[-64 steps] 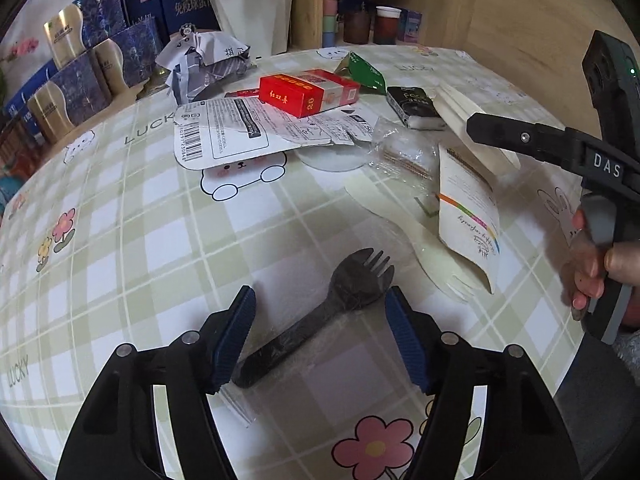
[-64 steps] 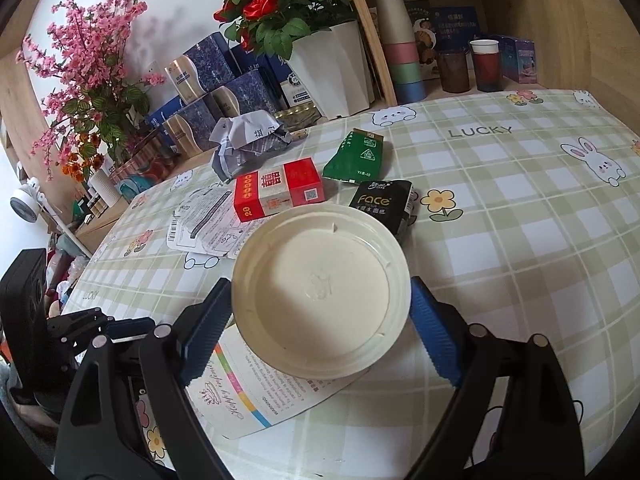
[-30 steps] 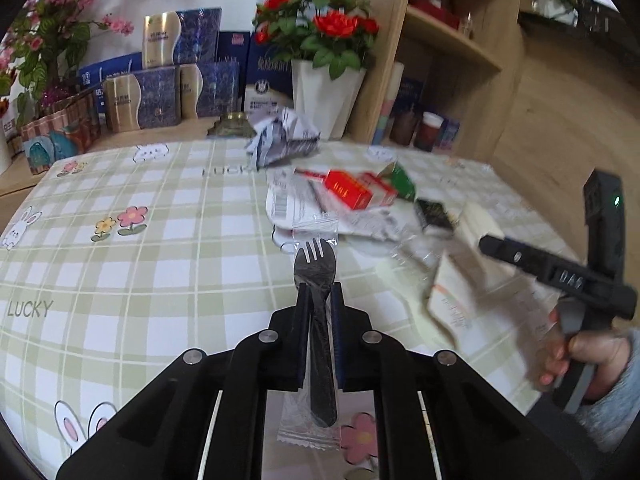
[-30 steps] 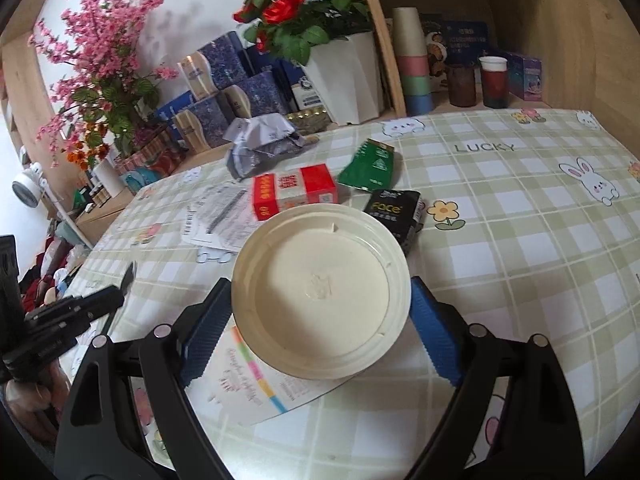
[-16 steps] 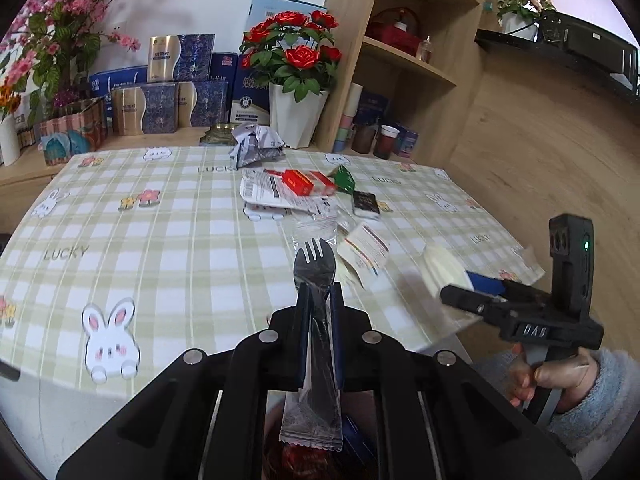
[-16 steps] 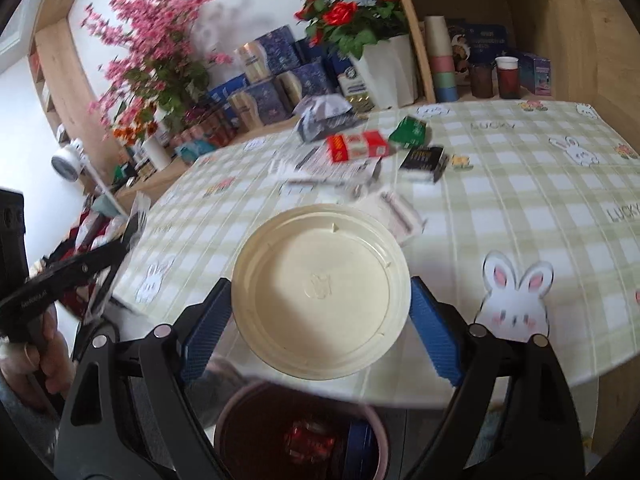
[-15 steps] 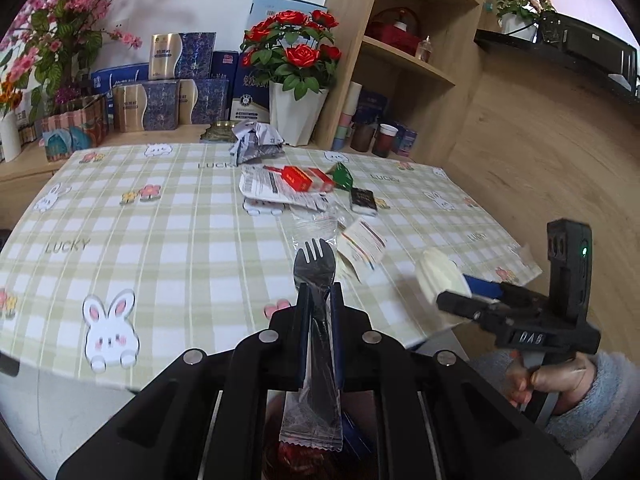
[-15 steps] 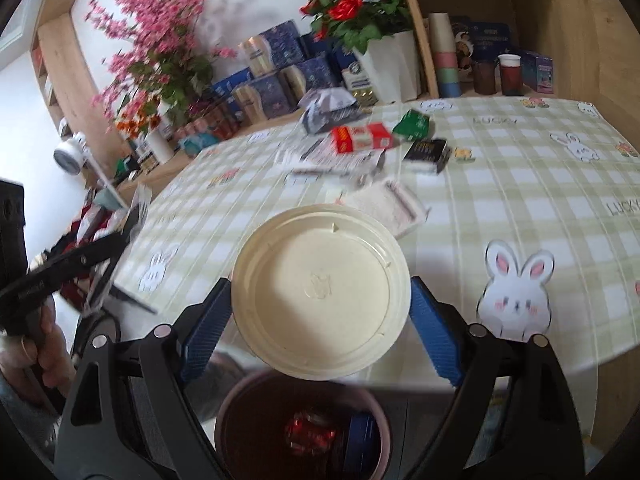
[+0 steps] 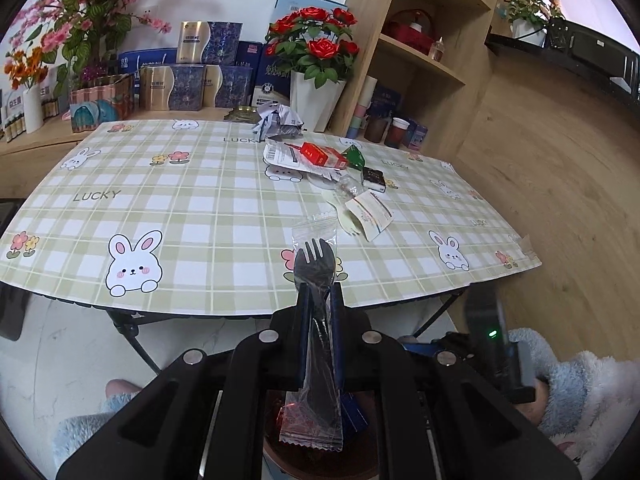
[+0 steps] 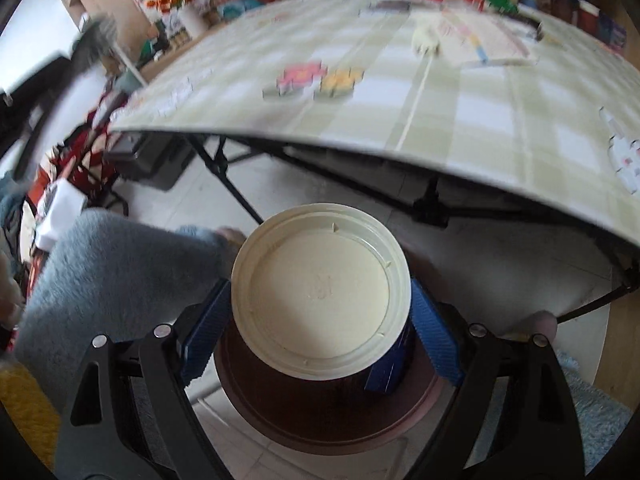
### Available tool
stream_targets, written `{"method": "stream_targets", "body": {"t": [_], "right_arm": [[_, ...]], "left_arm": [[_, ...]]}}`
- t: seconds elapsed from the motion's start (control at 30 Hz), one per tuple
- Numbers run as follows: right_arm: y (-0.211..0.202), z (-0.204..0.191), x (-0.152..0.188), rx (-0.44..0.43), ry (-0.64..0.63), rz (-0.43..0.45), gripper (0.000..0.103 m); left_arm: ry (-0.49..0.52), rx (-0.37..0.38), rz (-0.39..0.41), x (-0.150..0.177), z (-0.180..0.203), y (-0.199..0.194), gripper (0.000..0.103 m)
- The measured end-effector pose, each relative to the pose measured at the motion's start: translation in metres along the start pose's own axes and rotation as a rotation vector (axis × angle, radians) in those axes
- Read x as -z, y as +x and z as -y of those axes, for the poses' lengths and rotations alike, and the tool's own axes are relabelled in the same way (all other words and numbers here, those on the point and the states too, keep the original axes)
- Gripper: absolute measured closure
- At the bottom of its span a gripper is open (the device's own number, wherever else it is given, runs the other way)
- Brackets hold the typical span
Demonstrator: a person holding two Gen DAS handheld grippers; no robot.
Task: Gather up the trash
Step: 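Carry the plate over the bin and open the right gripper while the left holds the spork, then lower the black spork into the bin and open the left gripper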
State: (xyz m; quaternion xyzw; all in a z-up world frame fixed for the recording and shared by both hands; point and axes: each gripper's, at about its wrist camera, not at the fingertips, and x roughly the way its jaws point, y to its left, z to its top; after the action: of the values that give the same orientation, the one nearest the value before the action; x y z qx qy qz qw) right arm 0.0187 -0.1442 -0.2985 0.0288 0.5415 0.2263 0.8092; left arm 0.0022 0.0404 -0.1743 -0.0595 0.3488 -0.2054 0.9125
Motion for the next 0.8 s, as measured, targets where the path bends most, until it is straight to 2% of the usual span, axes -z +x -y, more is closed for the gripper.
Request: {"method": "stream_targets", "body": {"t": [0.2, 0.5, 0.63, 0.8], "right_arm": [[0.035, -0.002, 0.007, 0.012, -0.002, -0.127, 0.017], [0.045, -0.001, 0.013, 0.026, -0.016, -0.193, 0.014], [0.039, 0.001, 0.010, 0.027, -0.010, -0.167, 0.009], [0.016, -0.007, 0.005, 0.058, -0.046, -0.081, 0.008]], "left_arm": [[-0.008, 0.000, -0.018, 0.006, -0.005, 0.008, 0.093], [-0.017, -0.004, -0.032, 0.011, -0.008, 0.013, 0.093], [-0.012, -0.001, -0.040, 0.013, -0.006, 0.015, 0.093], [-0.009, 0.004, -0.051, 0.016, -0.004, 0.020, 0.093]]}}
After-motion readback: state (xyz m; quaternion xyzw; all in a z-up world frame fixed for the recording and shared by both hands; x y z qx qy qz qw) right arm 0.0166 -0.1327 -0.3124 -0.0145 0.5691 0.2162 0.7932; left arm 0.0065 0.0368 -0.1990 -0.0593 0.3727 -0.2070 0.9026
